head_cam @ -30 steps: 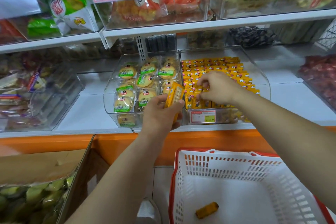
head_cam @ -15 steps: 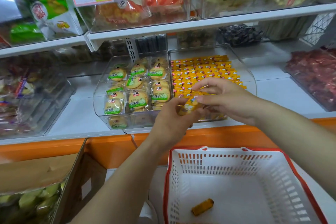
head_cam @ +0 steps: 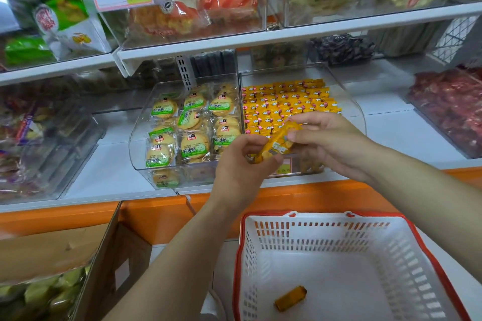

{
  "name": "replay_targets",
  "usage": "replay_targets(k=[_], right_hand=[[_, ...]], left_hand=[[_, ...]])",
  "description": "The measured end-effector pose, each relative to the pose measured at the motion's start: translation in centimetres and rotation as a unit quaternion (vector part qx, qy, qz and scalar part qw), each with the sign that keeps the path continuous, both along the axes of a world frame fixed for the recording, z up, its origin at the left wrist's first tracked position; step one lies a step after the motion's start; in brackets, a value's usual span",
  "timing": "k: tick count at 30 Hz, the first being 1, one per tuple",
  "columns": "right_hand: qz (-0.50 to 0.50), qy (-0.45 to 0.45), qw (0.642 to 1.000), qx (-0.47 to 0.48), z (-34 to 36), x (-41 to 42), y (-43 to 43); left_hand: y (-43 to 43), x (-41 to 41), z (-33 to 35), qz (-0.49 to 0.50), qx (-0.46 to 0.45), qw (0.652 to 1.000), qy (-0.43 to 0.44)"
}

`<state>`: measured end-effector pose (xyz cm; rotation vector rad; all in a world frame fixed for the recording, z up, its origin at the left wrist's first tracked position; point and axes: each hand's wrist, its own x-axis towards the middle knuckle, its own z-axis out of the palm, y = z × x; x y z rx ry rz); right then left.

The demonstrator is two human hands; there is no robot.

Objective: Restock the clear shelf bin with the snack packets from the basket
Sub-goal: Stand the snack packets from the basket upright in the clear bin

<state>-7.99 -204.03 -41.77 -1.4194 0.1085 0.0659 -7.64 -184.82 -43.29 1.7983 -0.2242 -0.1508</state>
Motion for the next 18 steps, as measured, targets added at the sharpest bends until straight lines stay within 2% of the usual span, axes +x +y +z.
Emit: replay_targets(k=[3, 5, 7, 9, 11, 15, 18], right_hand=[[0.033, -0.009, 0.989, -0.141, 0.3, 1.1, 0.2], [0.004, -0.023, 0.975, -0.222, 0.7, 2.2, 0.0], [-0.055, -0.038, 0.965, -0.255, 0.9, 3.3, 0.1], [-0.098, -0.063, 0.952, -0.285, 0.6, 4.4, 0.3], [-0.101, -0.074, 0.940, -0.318, -0.3, 5.4, 0.7], [-0.082, -0.067, 0.913, -0.393, -2.1, 6.6, 1.0], [-0.061, -0.125, 0.888, -0.439, -2.2, 6.6, 0.8]], left_hand=[[0.2, 0.5, -0.7, 0.021, 0.038, 0.998, -0.039], [0.4, 1.1, -1.4, 0.041, 0.080, 0.994, -0.062], [0.9, 1.9, -2.2, 0.070, 0.171, 0.977, -0.112], [1.5, 2.6, -3.1, 0.106, 0.284, 0.940, -0.156], [1.8, 3.0, -3.9, 0.127, 0.364, 0.906, -0.176], [1.3, 3.7, -5.2, 0.105, 0.444, 0.869, -0.191], [1.0, 4.1, -5.7, 0.107, 0.466, 0.859, -0.184]])
